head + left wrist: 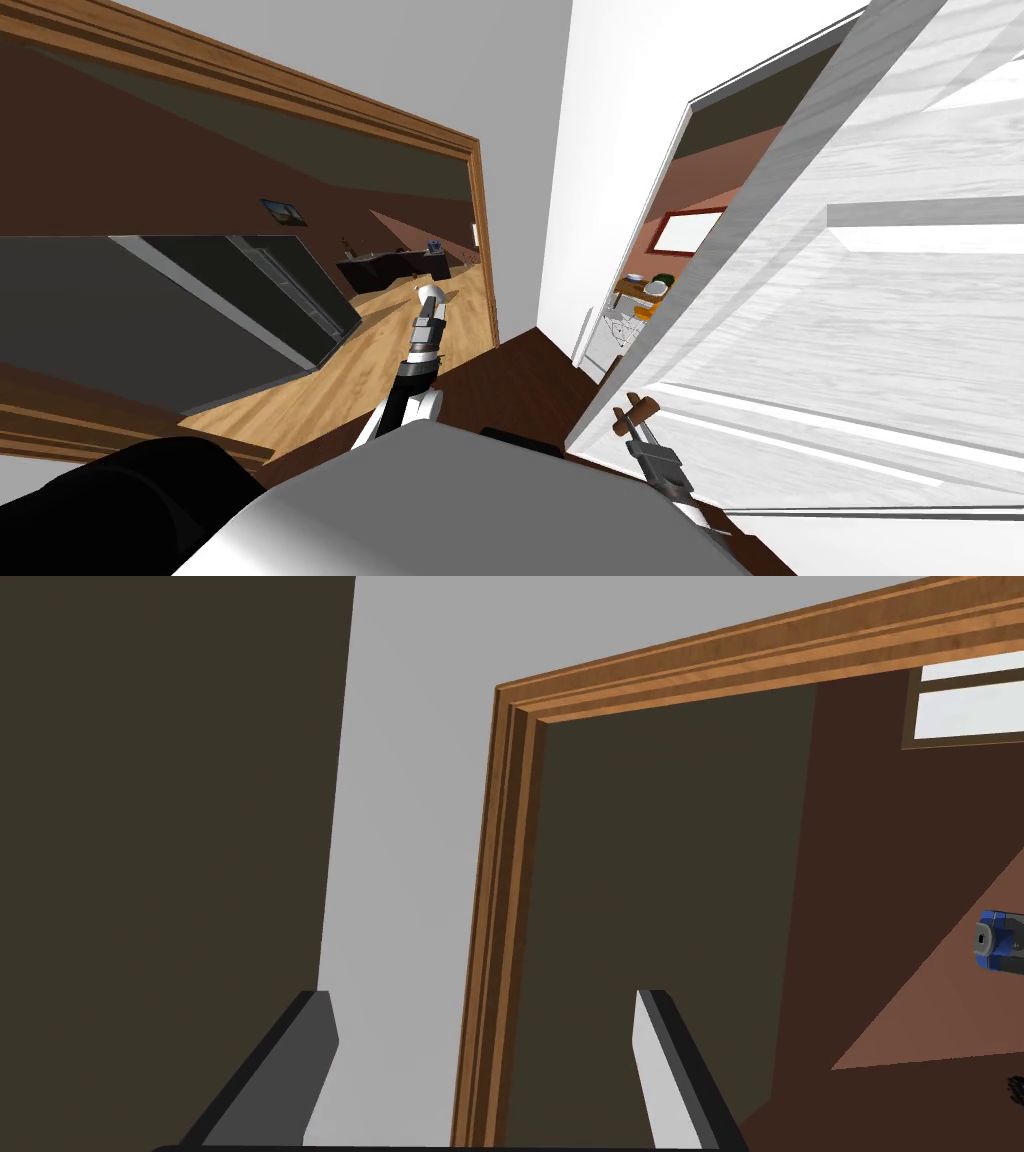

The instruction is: Pull the door open

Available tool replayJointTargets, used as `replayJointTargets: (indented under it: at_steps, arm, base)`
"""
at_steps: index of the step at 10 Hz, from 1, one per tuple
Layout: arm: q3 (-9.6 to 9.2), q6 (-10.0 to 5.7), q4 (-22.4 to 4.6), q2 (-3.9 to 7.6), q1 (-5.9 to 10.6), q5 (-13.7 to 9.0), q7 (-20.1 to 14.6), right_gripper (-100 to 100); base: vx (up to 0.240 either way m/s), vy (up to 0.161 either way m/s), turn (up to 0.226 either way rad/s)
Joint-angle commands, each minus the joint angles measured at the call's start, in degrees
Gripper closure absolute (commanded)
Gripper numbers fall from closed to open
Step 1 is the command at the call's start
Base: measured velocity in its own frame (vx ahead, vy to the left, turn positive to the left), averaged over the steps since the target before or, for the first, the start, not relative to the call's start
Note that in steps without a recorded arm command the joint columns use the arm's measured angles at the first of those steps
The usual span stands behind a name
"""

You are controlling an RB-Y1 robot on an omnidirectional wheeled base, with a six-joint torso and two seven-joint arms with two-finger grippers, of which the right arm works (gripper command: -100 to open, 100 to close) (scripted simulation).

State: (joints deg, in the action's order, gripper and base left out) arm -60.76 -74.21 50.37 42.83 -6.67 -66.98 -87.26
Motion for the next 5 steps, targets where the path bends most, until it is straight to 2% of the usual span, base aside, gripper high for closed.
replayJointTargets:
  at_steps: [1,4,5]
  arm:
    - [-1.04,-0.98,-0.4,0.18,-0.34,0.3,-0.6,100]
    - [-2.51,-2.55,-1.5,0.61,-0.45,0.7,-1.9,100]
    - [-2.10,-2.06,-1.3,0.52,-0.17,0.6,-1.6,100]
  base:
    - [-0.214,-0.059,0.146]
    - [-0.209,-0.052,0.123]
    - [-0.103,-0.015,0.024]
